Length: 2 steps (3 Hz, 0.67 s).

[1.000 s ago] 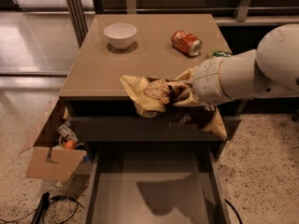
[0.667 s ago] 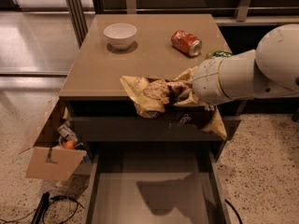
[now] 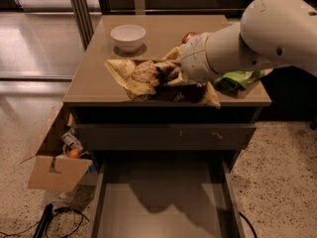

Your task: Pick brown chip bag from middle drawer and place on counter

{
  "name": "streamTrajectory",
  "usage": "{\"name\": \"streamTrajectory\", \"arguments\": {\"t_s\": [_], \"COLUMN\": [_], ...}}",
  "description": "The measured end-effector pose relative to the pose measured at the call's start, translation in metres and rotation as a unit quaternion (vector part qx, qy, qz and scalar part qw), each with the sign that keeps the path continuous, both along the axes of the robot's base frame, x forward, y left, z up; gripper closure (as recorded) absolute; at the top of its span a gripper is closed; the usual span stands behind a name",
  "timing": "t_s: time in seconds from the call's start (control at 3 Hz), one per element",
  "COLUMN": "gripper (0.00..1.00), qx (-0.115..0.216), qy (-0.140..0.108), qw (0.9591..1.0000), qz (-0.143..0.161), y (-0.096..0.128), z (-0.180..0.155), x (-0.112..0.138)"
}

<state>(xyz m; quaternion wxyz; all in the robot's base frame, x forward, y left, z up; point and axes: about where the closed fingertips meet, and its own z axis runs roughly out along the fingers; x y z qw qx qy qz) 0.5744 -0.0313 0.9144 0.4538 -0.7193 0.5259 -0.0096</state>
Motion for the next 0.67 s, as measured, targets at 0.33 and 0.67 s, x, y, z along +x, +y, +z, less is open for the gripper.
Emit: {"name": "streamTrajectory", "arguments": {"t_s": [0.33,0.67], "gripper": [1.00,1.00], "qx": [-0.012,-0.028], "qy": [-0.008,-0.005], "qw": [0.9997,0.9994], "qz": [0.018,0.020], "y": [0.025,0.039], "z": [0.004,-0.001], "x": [0.053,0.105]}}
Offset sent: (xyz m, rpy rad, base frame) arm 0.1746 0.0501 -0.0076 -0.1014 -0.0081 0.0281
